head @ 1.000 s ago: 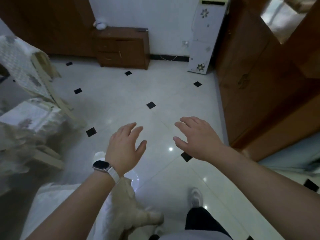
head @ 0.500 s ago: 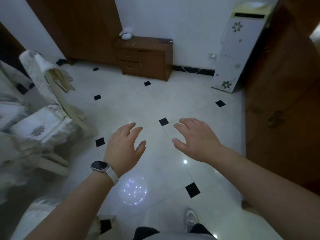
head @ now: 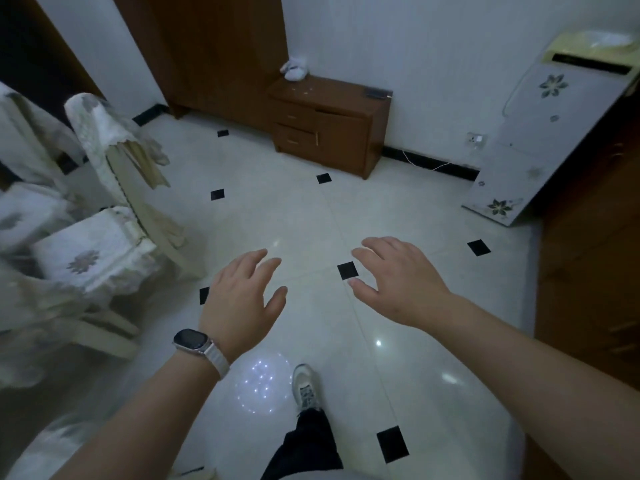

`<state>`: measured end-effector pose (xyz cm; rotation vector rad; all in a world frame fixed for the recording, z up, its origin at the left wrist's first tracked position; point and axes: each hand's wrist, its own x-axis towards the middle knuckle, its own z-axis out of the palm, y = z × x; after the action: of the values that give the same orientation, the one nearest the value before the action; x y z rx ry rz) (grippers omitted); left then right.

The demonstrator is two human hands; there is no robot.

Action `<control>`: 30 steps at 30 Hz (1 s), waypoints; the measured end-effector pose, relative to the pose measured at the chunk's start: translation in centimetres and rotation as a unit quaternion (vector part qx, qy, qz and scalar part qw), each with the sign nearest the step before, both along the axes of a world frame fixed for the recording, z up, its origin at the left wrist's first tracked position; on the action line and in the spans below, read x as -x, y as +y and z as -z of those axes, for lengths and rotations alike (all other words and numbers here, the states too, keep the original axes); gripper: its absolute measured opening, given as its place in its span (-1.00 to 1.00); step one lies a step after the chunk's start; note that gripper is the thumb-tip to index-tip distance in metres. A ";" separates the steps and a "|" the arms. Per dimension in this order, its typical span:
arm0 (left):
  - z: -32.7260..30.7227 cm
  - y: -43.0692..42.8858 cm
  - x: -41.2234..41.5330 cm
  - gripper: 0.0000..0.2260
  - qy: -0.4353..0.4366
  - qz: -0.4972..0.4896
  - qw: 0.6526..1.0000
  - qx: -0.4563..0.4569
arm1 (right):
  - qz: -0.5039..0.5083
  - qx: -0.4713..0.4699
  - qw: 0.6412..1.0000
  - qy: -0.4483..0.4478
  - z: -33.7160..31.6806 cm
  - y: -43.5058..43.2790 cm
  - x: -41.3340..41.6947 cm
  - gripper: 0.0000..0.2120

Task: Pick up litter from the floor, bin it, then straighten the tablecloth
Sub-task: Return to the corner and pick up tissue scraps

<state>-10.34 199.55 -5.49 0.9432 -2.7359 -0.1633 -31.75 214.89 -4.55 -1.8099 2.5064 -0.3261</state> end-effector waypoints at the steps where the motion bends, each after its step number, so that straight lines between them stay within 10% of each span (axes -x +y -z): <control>1: 0.4 -1.9 0.8 -0.60 0.003 0.002 1.000 0.000 | 0.000 -0.002 1.000 0.004 0.1 -1.7 0.8 -0.55; 30: 0.7 -44.8 25.9 -0.61 -0.011 -0.047 0.999 0.007 | -0.075 -0.023 0.997 0.004 1.6 -47.7 26.8 -0.51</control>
<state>-36.24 154.76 -6.19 1.0742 -2.7010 -0.1176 -58.52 167.24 -6.12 -1.9711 2.3435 -0.2522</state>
